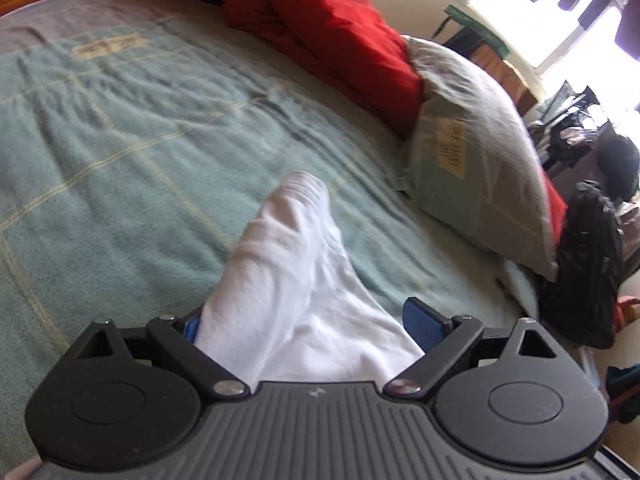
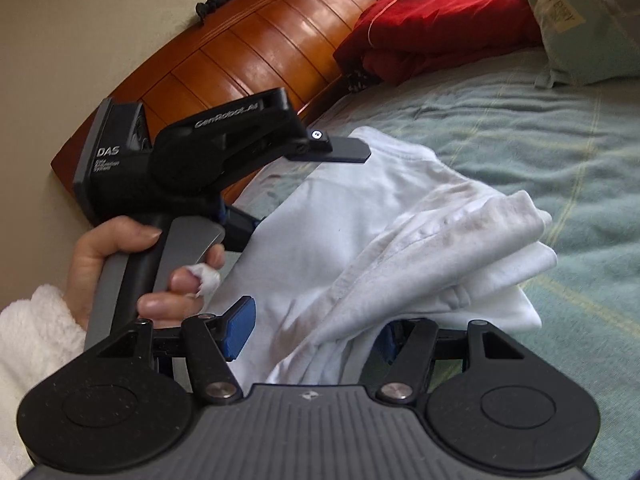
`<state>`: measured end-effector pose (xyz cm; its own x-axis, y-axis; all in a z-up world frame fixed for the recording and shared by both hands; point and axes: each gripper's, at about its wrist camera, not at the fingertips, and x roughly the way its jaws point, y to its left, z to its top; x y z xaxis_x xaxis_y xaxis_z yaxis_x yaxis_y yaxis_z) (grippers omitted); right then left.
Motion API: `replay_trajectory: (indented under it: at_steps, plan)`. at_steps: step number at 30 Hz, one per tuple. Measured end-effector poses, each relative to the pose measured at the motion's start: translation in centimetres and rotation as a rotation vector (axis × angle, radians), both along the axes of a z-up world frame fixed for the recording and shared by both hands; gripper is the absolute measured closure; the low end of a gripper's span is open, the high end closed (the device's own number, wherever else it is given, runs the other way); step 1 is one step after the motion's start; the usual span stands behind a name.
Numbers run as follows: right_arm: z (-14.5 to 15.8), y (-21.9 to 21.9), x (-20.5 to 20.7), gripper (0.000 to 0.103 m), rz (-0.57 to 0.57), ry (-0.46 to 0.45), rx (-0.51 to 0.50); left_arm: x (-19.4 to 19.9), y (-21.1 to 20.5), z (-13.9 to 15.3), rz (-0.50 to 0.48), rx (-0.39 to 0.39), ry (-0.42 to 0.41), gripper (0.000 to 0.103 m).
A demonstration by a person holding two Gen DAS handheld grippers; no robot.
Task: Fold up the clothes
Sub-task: 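Grasp the shirt's edge with both tools and fold it over, then open both tools and lift them away from the folded shirt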
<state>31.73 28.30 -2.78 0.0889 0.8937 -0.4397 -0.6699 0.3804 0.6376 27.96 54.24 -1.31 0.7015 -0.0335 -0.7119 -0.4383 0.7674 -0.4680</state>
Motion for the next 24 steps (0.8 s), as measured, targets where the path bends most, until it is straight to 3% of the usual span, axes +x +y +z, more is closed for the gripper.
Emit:
replay_trajectory:
  at_steps: [4,8,10,16,20,24]
  plan:
    - [-1.1,-0.1,0.2,0.035,-0.005,0.038,-0.009,0.0,0.8,-1.2,0.032,0.022,0.013,0.01]
    - [-1.5,-0.7,0.7,0.033,-0.004,0.095,-0.002,-0.5,1.0,-0.5,0.131,0.138,0.039,0.01]
    - [-1.6,-1.4,0.9,0.028,-0.005,0.119,-0.005,-1.2,0.9,0.3,0.15,0.179,0.039,0.01]
    - [-3.0,-5.8,2.9,0.011,-0.048,0.331,0.021,-4.9,-1.5,1.7,0.043,0.185,-0.006,0.01]
    - [-5.8,-7.9,4.3,0.009,-0.1,0.564,0.078,-7.6,-4.1,1.5,-0.022,0.164,-0.049,0.009]
    - [-6.3,-6.6,4.9,0.006,-0.138,0.591,0.135,-10.2,-6.6,1.1,-0.077,0.144,-0.085,0.009]
